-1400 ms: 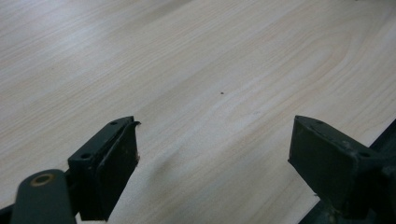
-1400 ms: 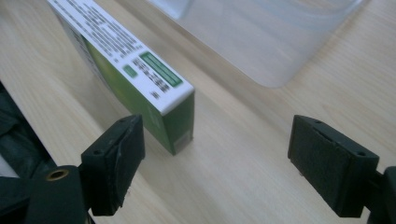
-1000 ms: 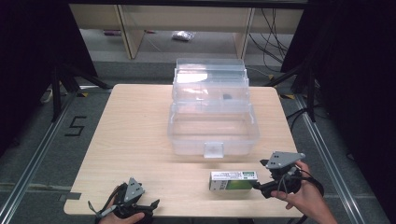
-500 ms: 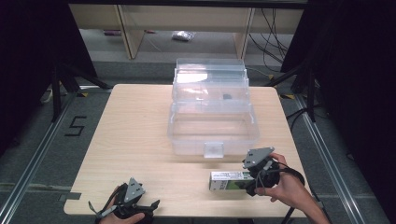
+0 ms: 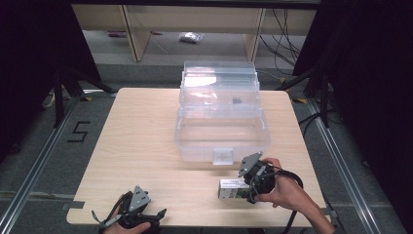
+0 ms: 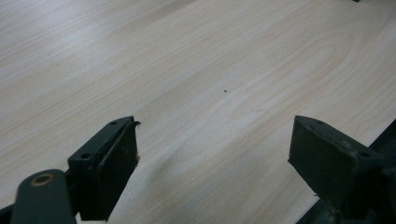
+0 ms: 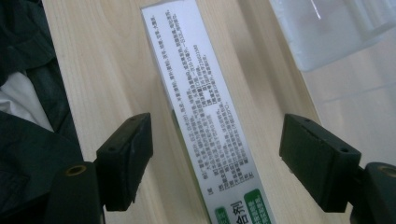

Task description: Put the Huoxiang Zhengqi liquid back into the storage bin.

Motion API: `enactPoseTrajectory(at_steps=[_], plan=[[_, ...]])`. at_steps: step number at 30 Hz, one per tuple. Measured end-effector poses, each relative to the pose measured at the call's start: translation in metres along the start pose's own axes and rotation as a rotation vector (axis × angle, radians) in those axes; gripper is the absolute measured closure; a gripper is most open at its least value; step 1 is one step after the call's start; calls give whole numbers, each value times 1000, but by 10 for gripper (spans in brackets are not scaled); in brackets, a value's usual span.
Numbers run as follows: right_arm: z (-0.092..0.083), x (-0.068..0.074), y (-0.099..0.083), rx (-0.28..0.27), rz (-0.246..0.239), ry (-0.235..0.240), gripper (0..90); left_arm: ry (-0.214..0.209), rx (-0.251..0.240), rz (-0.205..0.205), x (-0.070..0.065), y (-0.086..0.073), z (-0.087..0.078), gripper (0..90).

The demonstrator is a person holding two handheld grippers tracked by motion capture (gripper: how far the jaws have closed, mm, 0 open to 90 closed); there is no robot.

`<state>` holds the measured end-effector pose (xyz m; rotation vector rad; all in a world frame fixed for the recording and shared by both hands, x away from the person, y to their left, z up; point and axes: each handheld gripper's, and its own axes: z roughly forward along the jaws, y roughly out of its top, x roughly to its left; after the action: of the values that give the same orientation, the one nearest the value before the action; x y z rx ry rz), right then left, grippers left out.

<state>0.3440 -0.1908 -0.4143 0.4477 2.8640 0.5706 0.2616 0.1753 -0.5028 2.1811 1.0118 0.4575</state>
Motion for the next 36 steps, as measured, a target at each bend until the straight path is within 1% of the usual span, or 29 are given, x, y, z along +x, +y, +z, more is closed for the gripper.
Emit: enactPoseTrajectory(at_steps=[1,2,3,4,5,6,7,8,9,10,11,12,13,14,16,17,18,19,20,22,25,26,27,28,31,32,34,35,36], plan=[[3,0,2,22,14,6,283,0,0,5,0,0,0,150],[3,0,2,22,14,6,283,0,0,5,0,0,0,150],[5,-2,4,35,-15,17,305,-1,-1,2,0,0,0,150],[5,-2,4,35,-15,17,305,-1,-1,2,0,0,0,150],[7,-3,5,51,-22,47,313,-3,-20,-28,-2,0,0,150],[8,-4,6,52,-21,52,328,-9,-33,-42,-2,0,1,150],[9,-4,6,64,-6,55,335,-12,-14,-25,-1,1,0,150],[10,-5,7,65,-31,55,341,-12,2,-4,1,1,-1,150],[10,-4,7,81,-17,58,351,-10,-34,-40,-2,0,1,150],[12,-5,8,85,-38,67,360,-8,-35,-42,-2,0,1,150],[13,-4,8,98,-14,61,368,-8,-35,-42,-2,0,1,150],[14,-4,9,110,-24,68,380,-13,4,-4,0,1,-2,150],[14,-3,9,125,-10,65,391,-9,-5,-6,0,0,-1,150],[16,-4,10,115,-41,78,406,-7,-6,-6,0,0,-1,150],[17,-2,11,137,-23,80,429,-11,-6,-7,0,0,-1,150],[19,-4,12,129,-55,90,433,-10,-27,-32,-2,0,1,150],[19,-1,13,159,-18,72,437,-10,-9,-7,0,0,-1,150],[21,-5,13,157,-83,63,444,-9,-11,-7,0,0,-1,150],[21,-3,13,176,-50,58,457,-9,-12,-8,0,0,-1,150],[22,-3,13,183,-43,63,482,-11,-12,-10,0,0,-1,150],[24,-6,14,192,-96,77,517,-3,-11,0,1,0,-1,150],[24,-5,13,202,-81,78,529,-1,-29,-25,0,0,0,150],[25,-6,13,204,-100,79,542,-3,-33,-29,-1,0,0,150],[24,-4,13,216,-76,72,552,2,-35,-30,-1,0,1,150],[26,-7,14,219,-118,89,588,-7,-14,-7,0,0,-1,150],[24,-5,15,240,-106,94,601,-6,-17,-11,0,0,0,150],[25,-8,16,232,-168,108,637,-8,-13,-9,0,0,-1,150],[25,-8,16,232,-168,108,637,-8,-13,-9,0,0,-1,151],[23,-6,17,270,-122,106,641,-3,-8,1,1,0,-1,151]])
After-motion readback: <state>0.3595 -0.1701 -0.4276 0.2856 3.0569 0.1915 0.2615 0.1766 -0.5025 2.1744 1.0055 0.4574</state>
